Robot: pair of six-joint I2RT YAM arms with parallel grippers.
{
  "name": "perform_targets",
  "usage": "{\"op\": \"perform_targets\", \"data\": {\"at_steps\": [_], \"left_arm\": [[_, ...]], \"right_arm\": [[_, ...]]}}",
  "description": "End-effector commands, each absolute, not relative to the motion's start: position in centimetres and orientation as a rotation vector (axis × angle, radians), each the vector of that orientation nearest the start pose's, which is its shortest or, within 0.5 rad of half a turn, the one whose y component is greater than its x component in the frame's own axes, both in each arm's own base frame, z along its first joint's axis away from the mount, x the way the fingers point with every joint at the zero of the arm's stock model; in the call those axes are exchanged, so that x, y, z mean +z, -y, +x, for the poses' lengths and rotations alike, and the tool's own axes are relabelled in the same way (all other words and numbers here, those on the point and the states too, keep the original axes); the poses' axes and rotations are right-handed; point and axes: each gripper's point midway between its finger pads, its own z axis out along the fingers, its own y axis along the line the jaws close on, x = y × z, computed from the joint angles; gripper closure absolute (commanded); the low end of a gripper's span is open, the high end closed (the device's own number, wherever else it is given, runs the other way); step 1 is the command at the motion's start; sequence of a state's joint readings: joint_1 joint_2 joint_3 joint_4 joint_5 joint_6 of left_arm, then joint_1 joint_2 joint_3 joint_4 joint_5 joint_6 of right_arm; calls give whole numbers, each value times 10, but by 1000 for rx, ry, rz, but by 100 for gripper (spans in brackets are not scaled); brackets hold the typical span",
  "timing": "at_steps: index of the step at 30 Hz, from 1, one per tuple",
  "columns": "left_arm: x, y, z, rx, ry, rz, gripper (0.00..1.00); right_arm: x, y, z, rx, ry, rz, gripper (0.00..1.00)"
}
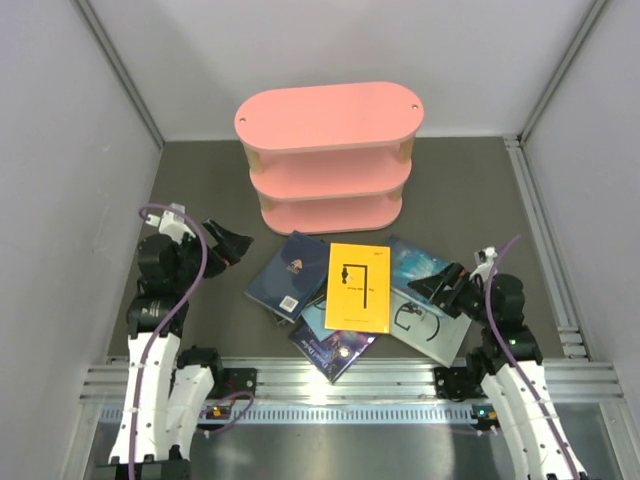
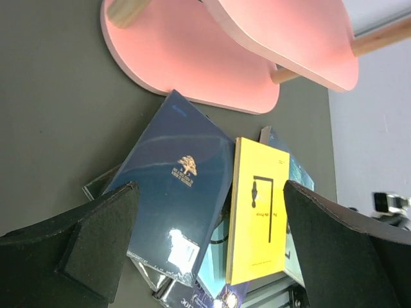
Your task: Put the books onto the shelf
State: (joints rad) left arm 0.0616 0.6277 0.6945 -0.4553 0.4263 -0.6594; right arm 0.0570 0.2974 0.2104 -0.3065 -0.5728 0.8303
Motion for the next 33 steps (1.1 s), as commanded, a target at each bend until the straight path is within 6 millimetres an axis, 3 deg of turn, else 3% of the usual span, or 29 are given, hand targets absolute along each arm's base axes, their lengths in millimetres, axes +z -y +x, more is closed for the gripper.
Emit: {"op": "perform_targets", "data": {"at_steps": [1,6,14,18,22,33], "left_arm": [[238,91,244,-844,-1939,-315,1],[213,102,242,-821,-2037,-292,1],[185,127,245,-772,-2119,-265,0],[179,133,246,-769,-2136,-264,0],[173,137,246,-769,-2147,-254,3],[158,138,238,-747,-2186,-236,5]], "right_arm": [[94,-138,175,1145,-2140,380,0],[74,-151,171,1224,-2155,382,0],[76,-180,165,1269,-2179,343,3],[68,-190,156,1254,-2227,324,3],[69,-197,164,1263,-2159,346,3],[44,-203,184,1138,-2220,412,6]]}}
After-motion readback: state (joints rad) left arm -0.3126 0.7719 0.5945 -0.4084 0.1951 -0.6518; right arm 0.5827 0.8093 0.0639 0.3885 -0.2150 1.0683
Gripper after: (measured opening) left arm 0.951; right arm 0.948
